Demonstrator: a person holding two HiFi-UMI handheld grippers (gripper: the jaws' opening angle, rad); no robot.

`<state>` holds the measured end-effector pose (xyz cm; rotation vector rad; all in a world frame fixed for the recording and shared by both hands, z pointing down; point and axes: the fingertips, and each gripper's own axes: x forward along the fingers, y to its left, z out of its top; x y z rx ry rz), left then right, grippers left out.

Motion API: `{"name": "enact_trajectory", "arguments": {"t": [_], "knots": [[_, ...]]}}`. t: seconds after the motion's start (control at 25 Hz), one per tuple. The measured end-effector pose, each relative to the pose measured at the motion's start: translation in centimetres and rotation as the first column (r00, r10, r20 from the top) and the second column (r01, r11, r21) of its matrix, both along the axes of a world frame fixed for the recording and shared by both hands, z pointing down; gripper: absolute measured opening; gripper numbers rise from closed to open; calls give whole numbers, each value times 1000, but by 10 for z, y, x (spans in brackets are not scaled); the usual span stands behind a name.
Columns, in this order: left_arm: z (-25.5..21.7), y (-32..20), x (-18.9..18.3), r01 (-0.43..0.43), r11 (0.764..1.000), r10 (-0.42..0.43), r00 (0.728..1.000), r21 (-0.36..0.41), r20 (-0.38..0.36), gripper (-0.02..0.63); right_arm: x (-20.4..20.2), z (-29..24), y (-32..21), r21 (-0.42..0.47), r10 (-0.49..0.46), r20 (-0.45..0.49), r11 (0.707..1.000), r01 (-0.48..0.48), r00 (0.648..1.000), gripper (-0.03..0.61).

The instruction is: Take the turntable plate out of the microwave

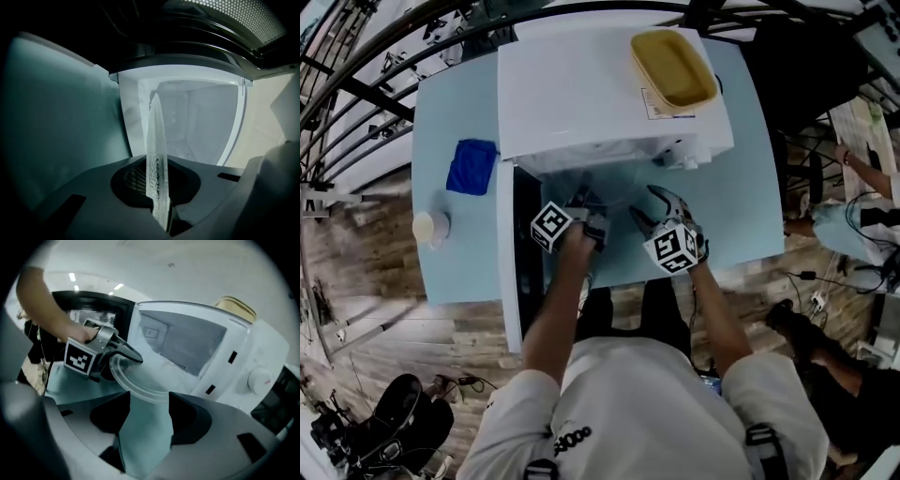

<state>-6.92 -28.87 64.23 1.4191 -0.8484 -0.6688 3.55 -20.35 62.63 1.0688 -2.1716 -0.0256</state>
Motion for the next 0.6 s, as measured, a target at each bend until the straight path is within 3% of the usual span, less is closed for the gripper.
{"name": "enact_trajectory", "arguments": {"t": [0.12, 0.16, 0.28, 0.4, 0.6], "knots": [[2, 4, -5, -23, 1000, 23, 1000, 8, -7, 37, 0, 6, 4, -144, 102, 225, 987, -70, 969, 250], [3, 6, -5, -30, 999, 30, 999, 10, -10, 37, 1, 4, 5, -182, 138, 325, 980, -81, 936, 250], [2, 10, -4, -45, 999, 45, 999, 17, -19, 37, 13, -7, 2, -274, 256, 569, 955, -114, 782, 252], [2, 13, -1, -45, 999, 45, 999, 19, -29, 37, 21, 1, -11, -370, 350, 651, 921, -121, 673, 259], [3, 23, 2, -40, 999, 40, 999, 13, -33, 37, 14, 13, -31, -477, 444, 716, 875, -87, 539, 268]]}}
